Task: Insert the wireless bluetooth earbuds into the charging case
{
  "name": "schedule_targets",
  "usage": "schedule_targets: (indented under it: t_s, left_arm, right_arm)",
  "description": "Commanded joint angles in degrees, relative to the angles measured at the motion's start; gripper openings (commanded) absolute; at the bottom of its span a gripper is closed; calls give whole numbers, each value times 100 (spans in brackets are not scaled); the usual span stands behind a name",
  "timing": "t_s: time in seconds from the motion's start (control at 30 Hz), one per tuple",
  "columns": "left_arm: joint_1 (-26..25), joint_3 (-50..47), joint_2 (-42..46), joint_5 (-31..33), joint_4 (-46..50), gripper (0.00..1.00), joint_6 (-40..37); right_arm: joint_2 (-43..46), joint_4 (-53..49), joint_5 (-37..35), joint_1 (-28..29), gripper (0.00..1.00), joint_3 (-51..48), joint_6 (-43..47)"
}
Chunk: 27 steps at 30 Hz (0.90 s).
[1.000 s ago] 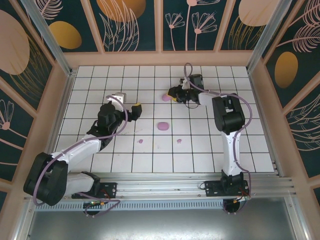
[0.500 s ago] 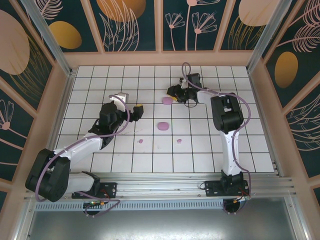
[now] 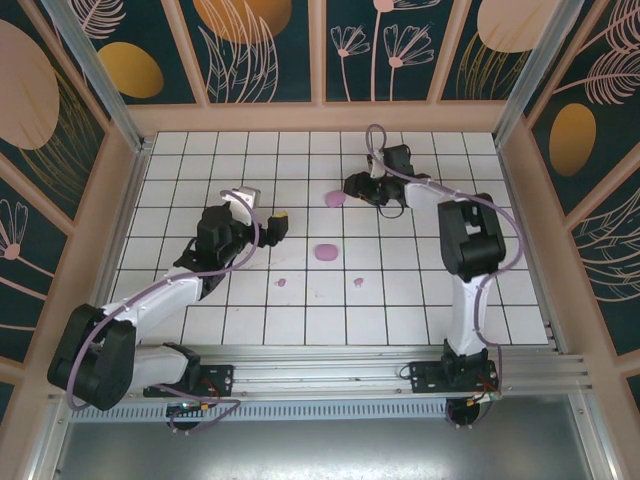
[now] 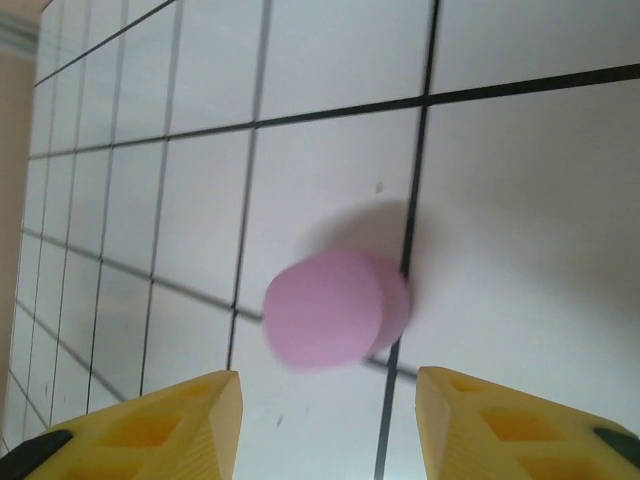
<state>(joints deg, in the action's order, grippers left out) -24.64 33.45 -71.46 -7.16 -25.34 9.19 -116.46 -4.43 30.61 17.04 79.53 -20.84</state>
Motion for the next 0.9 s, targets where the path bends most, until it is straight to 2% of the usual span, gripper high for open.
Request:
schedule_targets:
  t_s: [0.0,0.13,0.3,0.4,0.6,0.87]
  left_arm:
    - [21,41,208,-685,65,99,-244]
    - [25,-1,147,-1428,43,97,-229]
    - [21,-129,62,-1940,-13,95,-14]
    - [21,-271,156,-1848,17,95,95]
    - [32,-504,317,-1148,411,95,180]
    - [47,-605,261,-1086,407,95,259]
  right_arm:
    - [903,-332,41,203,50,-480,1491]
    - [1398,-1167,45,661,54,-792,3090]
    - [1491,-1461,-235,1102,57,-1128,4104]
    - [1486,-1320,-345,1321,59,-1339,4469]
    - [1394,-1172,-654,1719,60,-1594,5203]
    - [972,-1385,-716,1888,60,-1408,5482]
